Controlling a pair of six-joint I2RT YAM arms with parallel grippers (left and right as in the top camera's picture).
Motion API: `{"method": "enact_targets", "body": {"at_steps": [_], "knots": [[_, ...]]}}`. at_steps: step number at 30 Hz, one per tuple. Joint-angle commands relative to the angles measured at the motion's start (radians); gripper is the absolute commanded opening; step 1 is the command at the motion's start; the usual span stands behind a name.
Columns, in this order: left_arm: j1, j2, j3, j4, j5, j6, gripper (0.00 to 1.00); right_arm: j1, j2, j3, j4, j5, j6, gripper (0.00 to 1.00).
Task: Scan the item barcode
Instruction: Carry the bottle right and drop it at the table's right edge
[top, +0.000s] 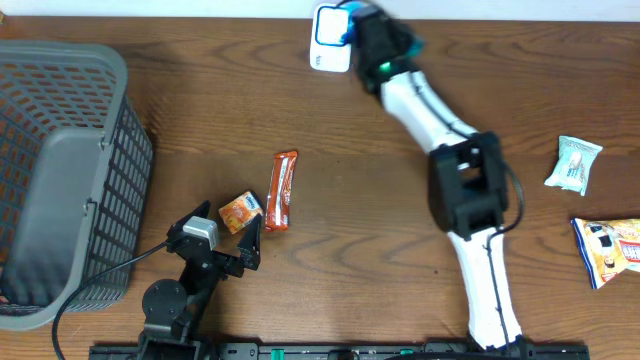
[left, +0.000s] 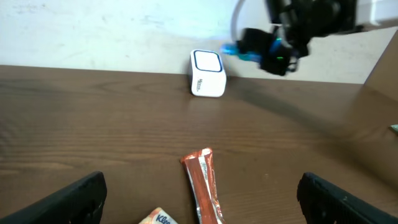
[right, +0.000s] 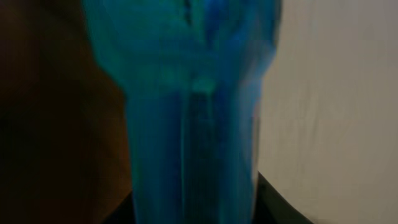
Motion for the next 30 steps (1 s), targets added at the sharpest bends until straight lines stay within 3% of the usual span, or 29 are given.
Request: {"method": "enact_targets", "body": {"at_steps": [1,8,21,27,29,30], "knots": [[0.004,-0.003,-0.018,-0.033,0.01,0.006,0.98,-0.103,-0.08,0.028,-0.116,0.102,0.214,0.04],[0.004,-0.003,-0.018,-0.033,0.01,0.006,0.98,-0.243,-0.08,0.024,-0.484,-0.044,0.506,0.02],[0.004,-0.003,-0.018,-0.033,0.01,0.006,0.98,-0.536,-0.079,0.023,-0.712,-0.058,0.83,0.09],[0.004,-0.003,-0.018,-0.033,0.01,0.006,0.98,-0.656,-0.079,0.023,-0.754,-0.078,0.912,0.18],[0.004,-0.003,-0.018,-0.033,0.01,0.006,0.98,-0.694,-0.079,0.023,-0.761,-0.112,0.931,0.28],[0.004,-0.003,-0.018,-0.033,0.01,0.006,0.98,-0.716,-0.079,0.023,-0.763,-0.151,0.934,0.39]]}}
